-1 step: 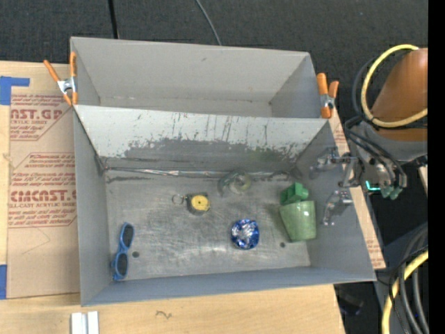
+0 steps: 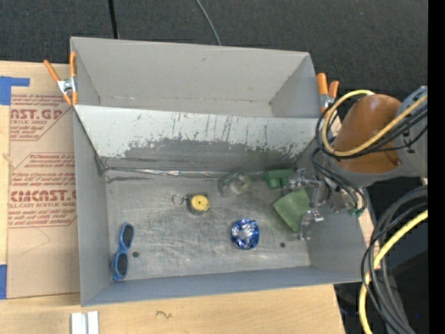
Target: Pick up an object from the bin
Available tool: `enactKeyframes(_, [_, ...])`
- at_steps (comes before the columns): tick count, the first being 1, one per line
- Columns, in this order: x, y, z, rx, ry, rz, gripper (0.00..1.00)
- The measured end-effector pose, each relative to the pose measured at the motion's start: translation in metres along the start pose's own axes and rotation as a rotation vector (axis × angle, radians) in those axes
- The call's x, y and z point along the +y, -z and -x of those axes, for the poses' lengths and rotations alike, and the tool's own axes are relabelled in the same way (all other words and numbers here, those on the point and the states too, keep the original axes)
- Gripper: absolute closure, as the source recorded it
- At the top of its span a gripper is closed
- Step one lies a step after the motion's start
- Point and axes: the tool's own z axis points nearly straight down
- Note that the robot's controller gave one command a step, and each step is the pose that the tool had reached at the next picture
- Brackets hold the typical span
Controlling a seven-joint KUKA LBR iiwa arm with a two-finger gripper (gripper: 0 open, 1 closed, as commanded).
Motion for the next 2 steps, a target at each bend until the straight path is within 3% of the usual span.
enactKeyframes(1, [-0.002,-0.004,-0.003,0.002,-0.129,-0.001,0.0])
enactKeyframes(2, [0.044,-0.012,-0.04,-0.027,-0.026,0.003,0.0])
